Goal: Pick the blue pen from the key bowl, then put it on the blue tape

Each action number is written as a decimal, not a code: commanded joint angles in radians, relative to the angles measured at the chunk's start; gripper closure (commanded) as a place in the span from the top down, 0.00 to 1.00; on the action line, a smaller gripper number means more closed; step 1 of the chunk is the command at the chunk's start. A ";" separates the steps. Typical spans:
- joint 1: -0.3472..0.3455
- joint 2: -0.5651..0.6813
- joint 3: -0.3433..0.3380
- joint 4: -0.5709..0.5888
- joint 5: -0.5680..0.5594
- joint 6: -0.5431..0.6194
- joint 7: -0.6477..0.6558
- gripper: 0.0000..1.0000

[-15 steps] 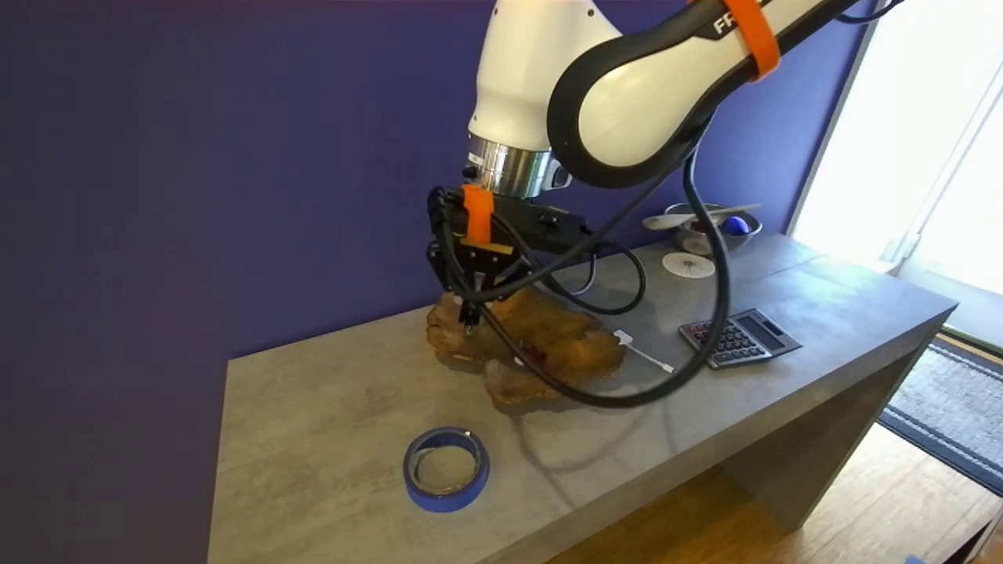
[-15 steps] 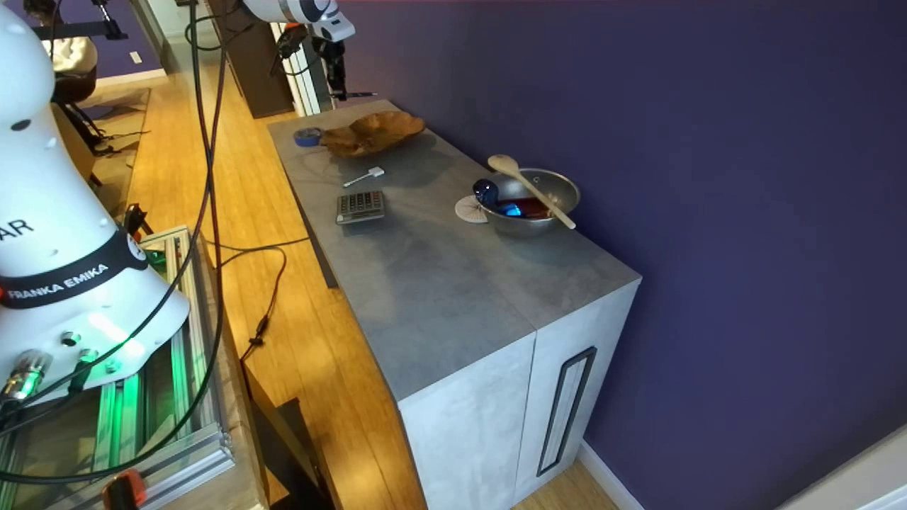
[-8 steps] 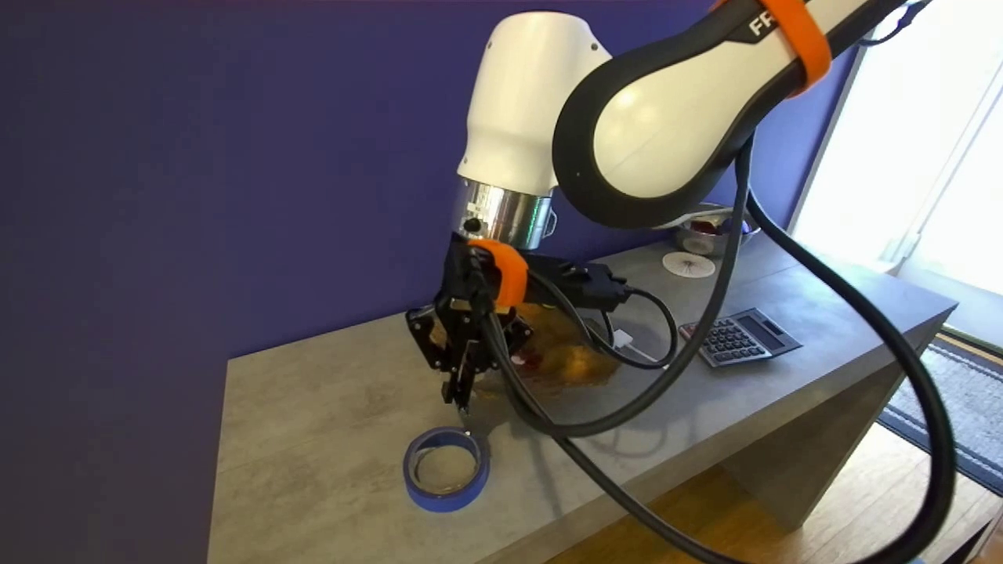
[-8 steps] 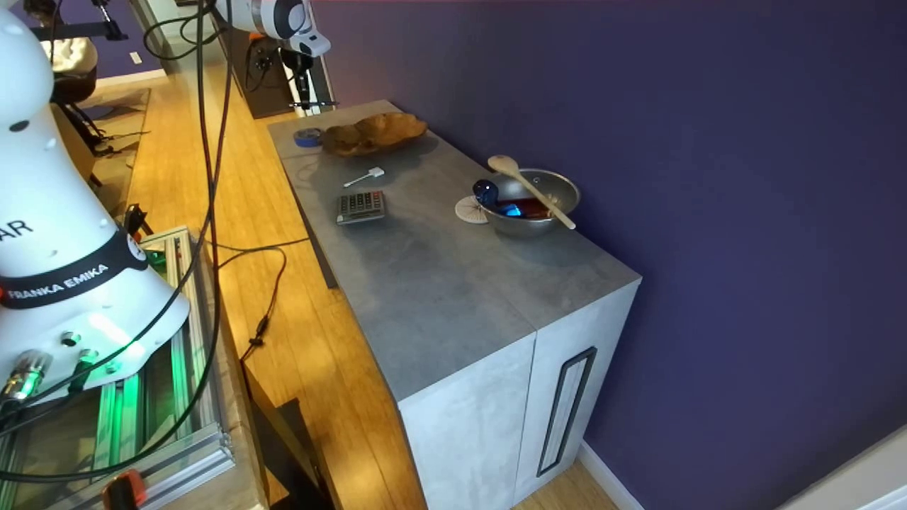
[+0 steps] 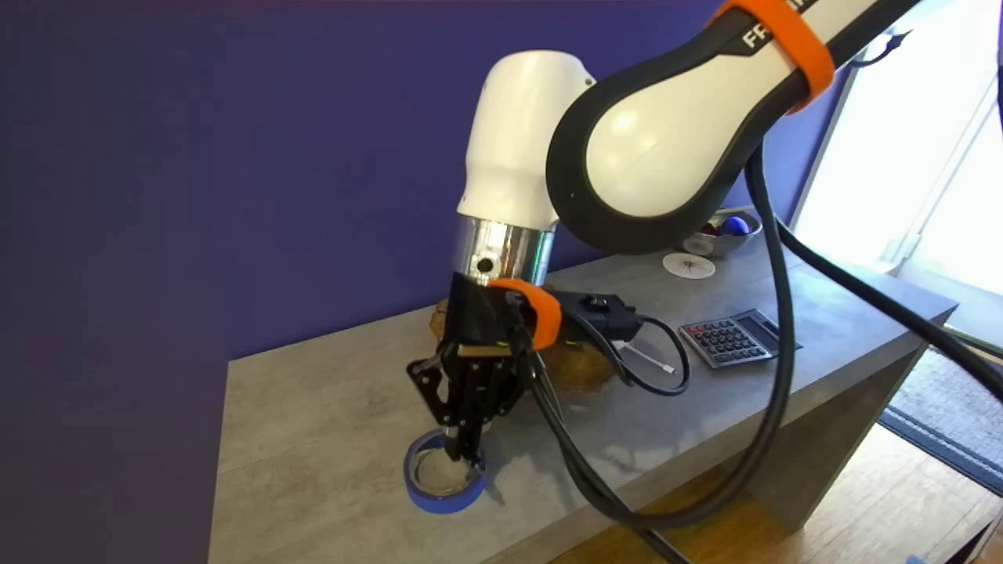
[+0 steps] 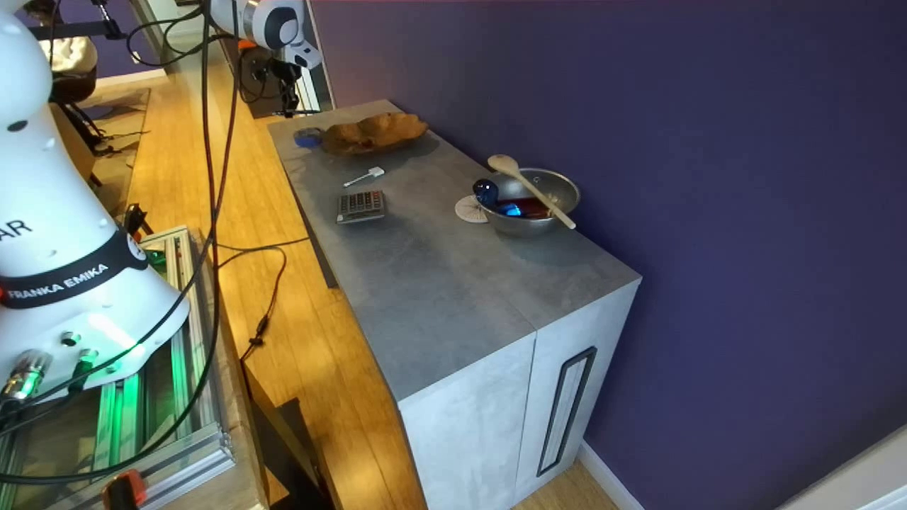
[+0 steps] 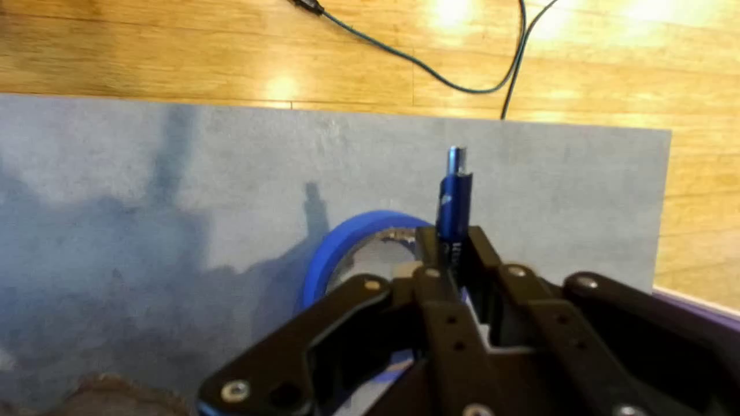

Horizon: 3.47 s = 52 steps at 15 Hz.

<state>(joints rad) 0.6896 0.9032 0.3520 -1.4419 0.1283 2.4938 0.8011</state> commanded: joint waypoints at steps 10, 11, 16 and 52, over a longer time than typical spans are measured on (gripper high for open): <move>0.121 0.107 -0.133 0.119 0.022 -0.021 -0.032 0.40; 0.123 0.101 -0.135 0.116 0.022 -0.017 -0.031 0.46; 0.025 -0.049 -0.042 -0.034 0.071 0.104 -0.069 0.81; -0.159 -0.243 0.157 -0.225 0.222 0.172 -0.312 1.00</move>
<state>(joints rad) 0.4957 0.6698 0.5492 -1.6751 0.3031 2.6750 0.5178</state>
